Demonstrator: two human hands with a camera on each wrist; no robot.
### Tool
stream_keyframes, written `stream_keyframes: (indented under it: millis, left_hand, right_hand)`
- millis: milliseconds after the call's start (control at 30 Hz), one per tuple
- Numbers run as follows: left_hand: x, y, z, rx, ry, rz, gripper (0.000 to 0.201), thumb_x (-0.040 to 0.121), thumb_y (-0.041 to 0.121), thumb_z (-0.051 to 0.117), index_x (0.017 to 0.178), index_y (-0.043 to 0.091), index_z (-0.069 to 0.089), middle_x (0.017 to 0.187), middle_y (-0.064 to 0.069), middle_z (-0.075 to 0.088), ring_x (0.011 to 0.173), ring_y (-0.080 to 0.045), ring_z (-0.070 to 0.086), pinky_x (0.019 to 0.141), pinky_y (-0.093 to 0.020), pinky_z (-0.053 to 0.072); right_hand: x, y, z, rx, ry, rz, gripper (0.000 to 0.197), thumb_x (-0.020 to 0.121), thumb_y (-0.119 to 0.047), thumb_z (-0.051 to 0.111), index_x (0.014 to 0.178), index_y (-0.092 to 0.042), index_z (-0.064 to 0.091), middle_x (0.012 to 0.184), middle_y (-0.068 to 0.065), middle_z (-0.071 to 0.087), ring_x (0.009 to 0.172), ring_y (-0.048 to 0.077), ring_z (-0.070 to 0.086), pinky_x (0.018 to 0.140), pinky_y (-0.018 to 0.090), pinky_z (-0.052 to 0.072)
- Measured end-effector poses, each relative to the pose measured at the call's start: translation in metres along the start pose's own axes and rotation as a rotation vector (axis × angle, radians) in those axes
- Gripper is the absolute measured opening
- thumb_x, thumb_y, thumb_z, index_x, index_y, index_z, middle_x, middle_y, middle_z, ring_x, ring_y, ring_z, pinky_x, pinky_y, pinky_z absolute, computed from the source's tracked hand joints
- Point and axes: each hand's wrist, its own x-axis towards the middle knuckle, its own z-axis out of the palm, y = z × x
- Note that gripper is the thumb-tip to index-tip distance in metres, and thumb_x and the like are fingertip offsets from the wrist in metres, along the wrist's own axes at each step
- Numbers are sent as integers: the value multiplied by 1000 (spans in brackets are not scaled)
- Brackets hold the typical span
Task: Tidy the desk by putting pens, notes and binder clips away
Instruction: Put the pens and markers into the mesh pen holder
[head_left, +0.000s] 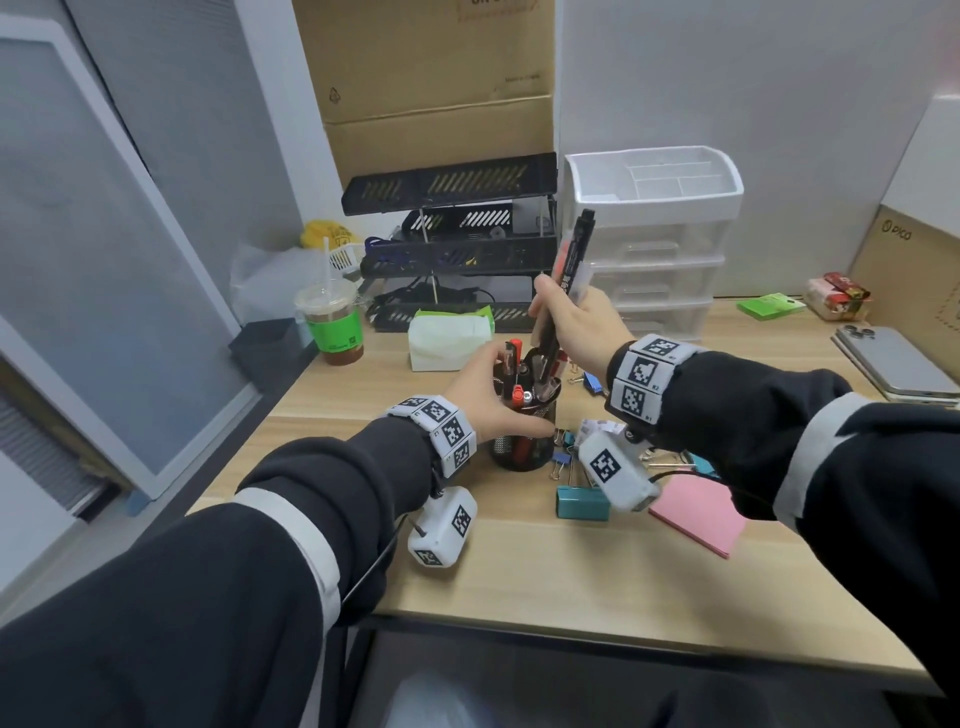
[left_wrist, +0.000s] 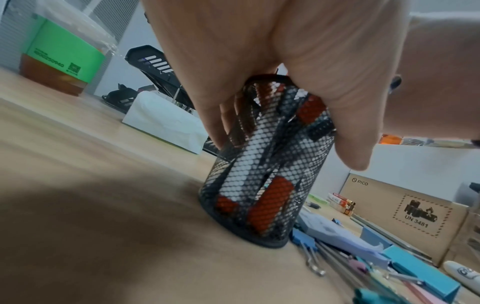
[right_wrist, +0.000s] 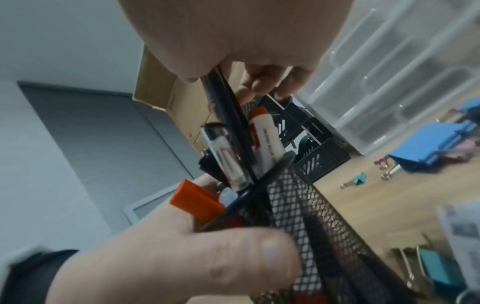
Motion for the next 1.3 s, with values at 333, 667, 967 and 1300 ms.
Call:
stream_keyframes:
  millis: [333, 667, 967, 1300]
  left_hand:
    - [1, -19, -3, -99, -29, -81, 98, 31, 54, 97, 117, 28, 58, 107, 9, 74, 101, -9, 71, 93, -40, 56]
    - [-4, -13, 0, -85, 18, -32, 98, 39, 49, 94, 124, 27, 49, 111, 13, 68, 104, -7, 67, 95, -37, 55]
    - [1, -20, 5, -101, -7, -52, 108, 26, 67, 92, 121, 32, 54, 109, 11, 72, 103, -11, 70, 91, -40, 57]
    - [-6, -4, -1, -66, 15, -26, 106, 37, 49, 93, 127, 22, 44, 116, 8, 62, 108, -12, 62, 95, -38, 55]
  right_hand:
    - [16, -33, -5, 10, 59, -99, 37, 93, -32, 53, 90, 1, 68, 84, 20, 73, 77, 32, 73, 74, 46, 61]
    - [7, -39, 11, -341, -110, -211, 21, 90, -23, 55, 71, -12, 57, 62, 4, 61, 53, 16, 58, 50, 24, 45]
    - [2, -27, 14, -559, -331, 7, 23, 86, -32, 67, 91, -10, 67, 83, 8, 72, 64, 18, 70, 52, 25, 55]
    - [0, -13, 7, -1153, -233, -449, 41, 100, -40, 28, 106, -21, 63, 108, 2, 57, 104, 25, 50, 85, 40, 44]
